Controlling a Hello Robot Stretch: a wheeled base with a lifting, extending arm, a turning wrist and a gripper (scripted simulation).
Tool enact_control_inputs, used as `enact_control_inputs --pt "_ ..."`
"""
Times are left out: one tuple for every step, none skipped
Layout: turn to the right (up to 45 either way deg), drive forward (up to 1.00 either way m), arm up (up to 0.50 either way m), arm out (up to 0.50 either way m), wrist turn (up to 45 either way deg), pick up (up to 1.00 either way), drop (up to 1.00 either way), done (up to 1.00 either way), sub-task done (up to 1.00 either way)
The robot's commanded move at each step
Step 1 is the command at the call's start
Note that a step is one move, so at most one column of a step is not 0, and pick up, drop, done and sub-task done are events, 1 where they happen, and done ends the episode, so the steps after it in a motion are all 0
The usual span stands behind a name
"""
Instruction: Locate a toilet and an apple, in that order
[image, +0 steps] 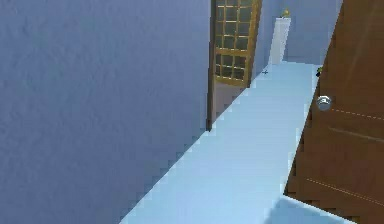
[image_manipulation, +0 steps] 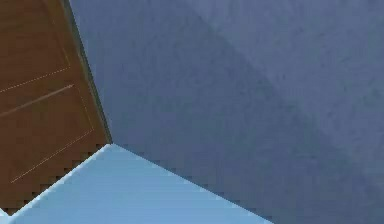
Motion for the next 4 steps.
enact_control_inputs --pt "3.0 0.00 0.00 0.00 0.0 0.00 0.00 0.00 0.00" --pt "0.0 1.00 0.00 0.00 0.0 0.00 0.00 0.00 0.00" --pt "0.0 0.30 0.00 0.00 0.0 0.00 0.00 0.00 0.00" --pt "33.0 0.00 0.00 0.00 0.0 0.00 0.00 0.00 0.00"
